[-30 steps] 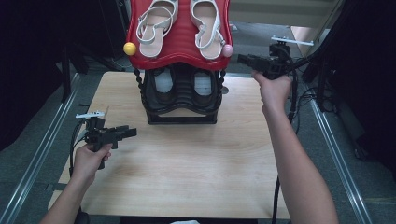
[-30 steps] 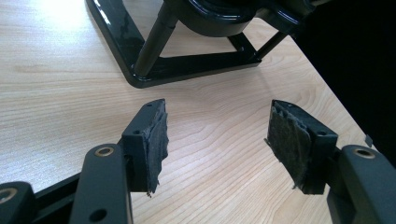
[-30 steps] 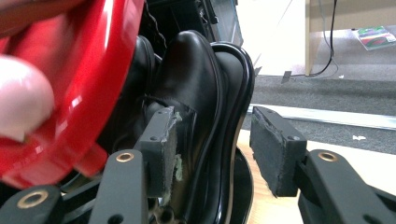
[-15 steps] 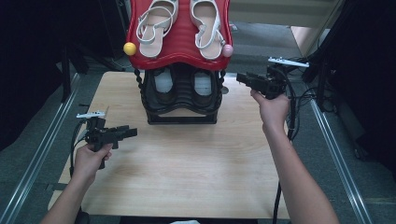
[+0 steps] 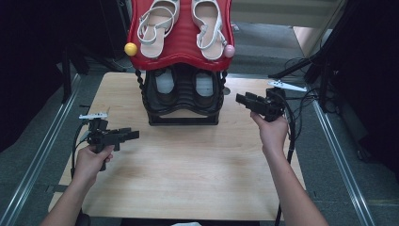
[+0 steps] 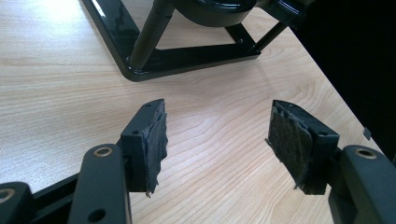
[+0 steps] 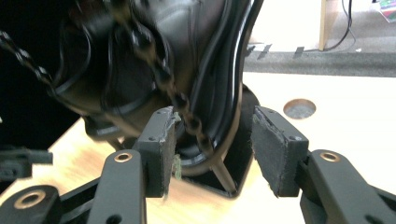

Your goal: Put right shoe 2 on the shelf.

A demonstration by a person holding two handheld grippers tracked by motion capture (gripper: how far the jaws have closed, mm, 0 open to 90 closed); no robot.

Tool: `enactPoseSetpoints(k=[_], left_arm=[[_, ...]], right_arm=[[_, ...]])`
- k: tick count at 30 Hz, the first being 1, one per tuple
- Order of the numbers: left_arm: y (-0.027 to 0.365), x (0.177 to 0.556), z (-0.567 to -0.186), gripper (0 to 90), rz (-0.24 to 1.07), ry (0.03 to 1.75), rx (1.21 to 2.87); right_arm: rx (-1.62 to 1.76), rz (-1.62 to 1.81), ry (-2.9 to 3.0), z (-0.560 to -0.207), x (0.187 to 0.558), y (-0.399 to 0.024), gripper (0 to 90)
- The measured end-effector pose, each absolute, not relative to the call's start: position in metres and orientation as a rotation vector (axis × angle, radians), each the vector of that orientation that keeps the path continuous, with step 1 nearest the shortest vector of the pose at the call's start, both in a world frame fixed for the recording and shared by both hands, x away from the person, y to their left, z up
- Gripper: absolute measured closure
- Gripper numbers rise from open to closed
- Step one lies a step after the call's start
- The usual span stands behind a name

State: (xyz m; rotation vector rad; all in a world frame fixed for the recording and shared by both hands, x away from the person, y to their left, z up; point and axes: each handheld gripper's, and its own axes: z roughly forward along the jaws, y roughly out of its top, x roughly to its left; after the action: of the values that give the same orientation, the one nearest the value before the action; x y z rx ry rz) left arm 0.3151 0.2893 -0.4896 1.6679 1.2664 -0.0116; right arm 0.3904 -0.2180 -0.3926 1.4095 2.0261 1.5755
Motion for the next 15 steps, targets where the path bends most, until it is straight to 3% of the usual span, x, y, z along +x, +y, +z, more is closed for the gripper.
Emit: enactPoseSetpoints(k=[15], left_arm=[[0.289,0.315,-0.489,37.5,-0.008,1.268,1.66]], right_arm=[[1.434,1.548,2.08,-0.436,0.364,-0.225,51.0]])
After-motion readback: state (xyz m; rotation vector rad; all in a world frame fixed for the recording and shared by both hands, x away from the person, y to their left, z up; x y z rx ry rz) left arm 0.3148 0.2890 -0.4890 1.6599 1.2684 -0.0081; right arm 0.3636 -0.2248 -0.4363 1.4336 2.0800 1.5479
